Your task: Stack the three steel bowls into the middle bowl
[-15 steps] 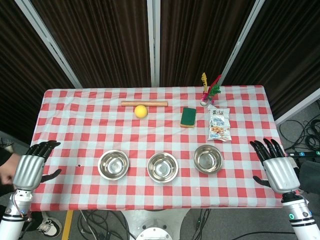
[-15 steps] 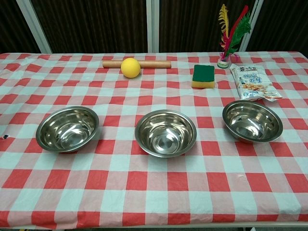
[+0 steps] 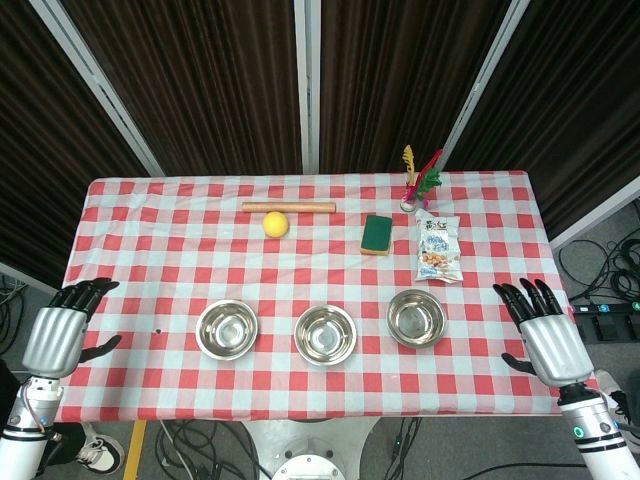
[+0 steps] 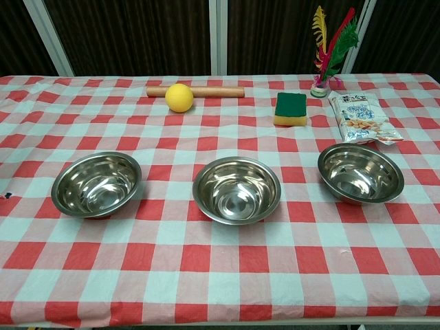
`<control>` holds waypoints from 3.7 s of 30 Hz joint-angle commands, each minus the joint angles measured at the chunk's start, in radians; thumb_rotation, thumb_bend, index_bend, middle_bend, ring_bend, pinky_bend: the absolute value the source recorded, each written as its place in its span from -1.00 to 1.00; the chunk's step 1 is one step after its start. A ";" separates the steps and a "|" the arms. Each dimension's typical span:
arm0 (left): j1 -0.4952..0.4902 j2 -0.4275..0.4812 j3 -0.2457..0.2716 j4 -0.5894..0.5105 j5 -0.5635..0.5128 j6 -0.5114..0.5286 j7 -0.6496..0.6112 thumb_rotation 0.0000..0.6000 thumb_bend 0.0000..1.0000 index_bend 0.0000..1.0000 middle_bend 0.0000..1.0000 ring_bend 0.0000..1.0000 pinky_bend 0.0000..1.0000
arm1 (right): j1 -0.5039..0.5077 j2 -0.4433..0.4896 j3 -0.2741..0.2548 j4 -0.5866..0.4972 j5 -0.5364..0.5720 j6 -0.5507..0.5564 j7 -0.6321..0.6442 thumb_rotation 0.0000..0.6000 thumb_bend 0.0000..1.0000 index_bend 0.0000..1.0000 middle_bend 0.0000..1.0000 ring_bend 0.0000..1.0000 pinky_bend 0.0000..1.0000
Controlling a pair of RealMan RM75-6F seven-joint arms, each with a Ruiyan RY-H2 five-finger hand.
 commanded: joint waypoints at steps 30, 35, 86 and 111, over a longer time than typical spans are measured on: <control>0.008 -0.012 0.005 0.051 0.016 0.025 -0.024 1.00 -0.78 -0.46 -0.37 -0.50 -0.44 | 0.220 -0.329 -0.005 0.186 0.133 -0.346 -0.298 1.00 -0.81 -0.45 -0.48 -0.66 -0.67; 0.009 -0.014 0.007 0.065 0.014 0.022 -0.023 1.00 -0.78 -0.46 -0.37 -0.50 -0.44 | 0.252 -0.371 0.001 0.234 0.155 -0.379 -0.309 1.00 -0.80 -0.44 -0.47 -0.65 -0.65; 0.006 -0.014 0.002 0.089 -0.005 0.009 -0.073 1.00 -0.78 -0.46 -0.37 -0.50 -0.44 | 0.316 -0.450 0.012 0.324 0.125 -0.276 -0.295 1.00 -0.13 0.49 0.21 0.10 0.24; 0.022 -0.009 -0.015 0.113 -0.029 0.034 -0.106 1.00 -0.78 -0.46 -0.37 -0.50 -0.44 | 0.454 -0.551 0.035 0.150 0.097 -0.376 -0.459 1.00 -0.18 0.43 0.13 0.07 0.18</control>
